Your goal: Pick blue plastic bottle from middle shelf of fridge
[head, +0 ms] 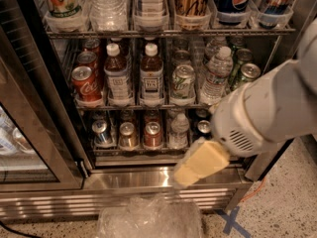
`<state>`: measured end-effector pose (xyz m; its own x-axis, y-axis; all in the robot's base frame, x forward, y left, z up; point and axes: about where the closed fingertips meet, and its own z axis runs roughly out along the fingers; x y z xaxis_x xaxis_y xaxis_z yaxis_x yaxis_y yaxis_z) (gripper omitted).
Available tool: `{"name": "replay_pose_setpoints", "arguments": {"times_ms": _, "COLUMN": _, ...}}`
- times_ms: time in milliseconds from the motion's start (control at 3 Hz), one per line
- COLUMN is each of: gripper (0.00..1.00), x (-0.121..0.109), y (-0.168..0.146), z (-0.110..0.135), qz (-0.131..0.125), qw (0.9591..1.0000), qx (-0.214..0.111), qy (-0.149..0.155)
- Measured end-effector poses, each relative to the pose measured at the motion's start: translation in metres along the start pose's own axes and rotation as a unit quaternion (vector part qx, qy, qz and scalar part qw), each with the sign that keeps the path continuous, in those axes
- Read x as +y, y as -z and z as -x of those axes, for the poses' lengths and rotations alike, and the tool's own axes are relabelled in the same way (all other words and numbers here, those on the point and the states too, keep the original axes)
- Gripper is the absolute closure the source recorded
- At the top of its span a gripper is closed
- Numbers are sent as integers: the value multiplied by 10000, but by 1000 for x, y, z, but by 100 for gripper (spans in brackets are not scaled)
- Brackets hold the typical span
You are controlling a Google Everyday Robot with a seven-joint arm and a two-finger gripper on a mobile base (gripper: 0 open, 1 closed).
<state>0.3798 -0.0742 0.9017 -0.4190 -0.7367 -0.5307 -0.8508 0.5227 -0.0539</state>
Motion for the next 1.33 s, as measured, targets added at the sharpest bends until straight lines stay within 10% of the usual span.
{"name": "replay_pose_setpoints", "arguments": {"times_ms": 1000, "gripper": 0, "x": -2, "y": -23, "z": 19, "qz": -125, "qw": 9988, "qx": -463, "qy": 87}}
{"name": "replay_pose_setpoints", "arguments": {"times_ms": 1333, "gripper": 0, "x": 14, "y": -81, "z": 59, "qz": 246, "qw": 9940, "qx": -959, "qy": 468}}
